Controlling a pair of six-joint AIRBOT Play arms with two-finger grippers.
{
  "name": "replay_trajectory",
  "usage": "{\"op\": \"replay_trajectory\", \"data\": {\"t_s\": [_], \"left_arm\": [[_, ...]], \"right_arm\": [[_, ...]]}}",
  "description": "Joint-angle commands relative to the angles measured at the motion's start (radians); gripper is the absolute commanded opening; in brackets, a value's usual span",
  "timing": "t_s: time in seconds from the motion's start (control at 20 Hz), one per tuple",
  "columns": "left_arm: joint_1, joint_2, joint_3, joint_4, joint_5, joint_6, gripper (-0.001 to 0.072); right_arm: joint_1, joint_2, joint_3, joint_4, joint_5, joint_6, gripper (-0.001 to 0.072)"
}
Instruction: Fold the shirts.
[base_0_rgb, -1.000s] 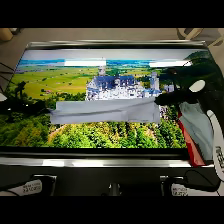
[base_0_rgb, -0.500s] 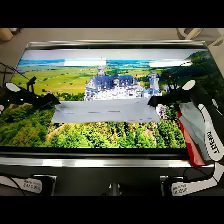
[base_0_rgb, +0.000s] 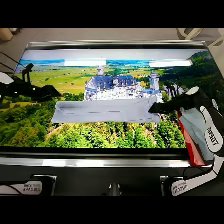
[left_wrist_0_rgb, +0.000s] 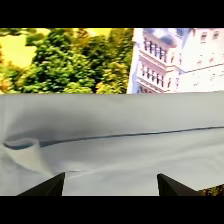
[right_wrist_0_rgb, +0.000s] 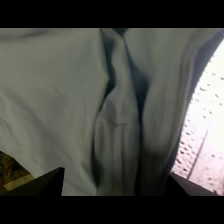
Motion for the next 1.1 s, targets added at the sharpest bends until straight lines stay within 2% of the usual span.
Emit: {"op": "replay_trajectory", "data": {"t_s": [0.0, 0.05, 0.1, 0.15, 0.2, 0.25, 0.3, 0.45, 0.7, 0.75, 0.8, 0.95, 1.05], "left_arm": [[-0.118, 0.038, 0.002, -0.016, 0.048, 0.001, 0.0718], [-0.156, 0.029, 0.002, -0.016, 0.075, 0.001, 0.0717], [-0.201, 0.016, 0.002, -0.016, 0.11, 0.0, 0.0709], [-0.245, -0.002, 0.002, -0.016, 0.146, -0.004, 0.0691], [-0.296, -0.027, 0.002, -0.018, 0.188, -0.016, 0.0489], [-0.349, -0.056, 0.002, -0.032, 0.232, -0.016, 0.0138], [-0.401, -0.088, 0.002, -0.061, 0.279, -0.018, 0.0027], [-0.547, -0.208, 0.003, -0.217, 0.409, -0.03, 0.0025], [-0.668, -0.33, 0.003, -0.475, 0.496, -0.029, 0.0025], [-0.67, -0.332, 0.003, -0.483, 0.499, -0.029, 0.0025], [-0.705, -0.354, 0.003, -0.59, 0.538, -0.025, 0.0024], [-0.786, -0.394, 0.003, -0.764, 0.621, 0.037, 0.0024], [-0.796, -0.397, 0.003, -0.785, 0.64, 0.062, 0.0023]], "right_arm": [[0.066, -0.03, -0.001, 0.047, -0.104, 0.081, 0.0411], [0.073, -0.025, 0.01, 0.071, -0.096, 0.081, 0.0108], [0.073, -0.014, 0.026, 0.096, -0.082, 0.079, 0.003], [0.073, 0.004, 0.048, 0.108, -0.064, 0.071, 0.0023], [0.073, 0.036, 0.073, 0.114, -0.043, 0.055, 0.0022], [0.074, 0.078, 0.092, 0.117, -0.024, 0.054, 0.0022], [0.077, 0.126, 0.1, 0.119, -0.004, 0.054, 0.0021], [0.108, 0.285, 0.1, 0.115, 0.062, 0.066, 0.0021], [0.133, 0.533, 0.1, 0.101, 0.129, 0.141, 0.0021], [0.133, 0.543, 0.1, 0.1, 0.129, 0.147, 0.0021], [0.133, 0.593, 0.1, 0.098, 0.13, 0.181, 0.0021], [0.133, 0.623, 0.1, 0.098, 0.119, 0.193, 0.0022], [0.133, 0.609, 0.1, 0.099, 0.071, 0.193, 0.0022]]}}
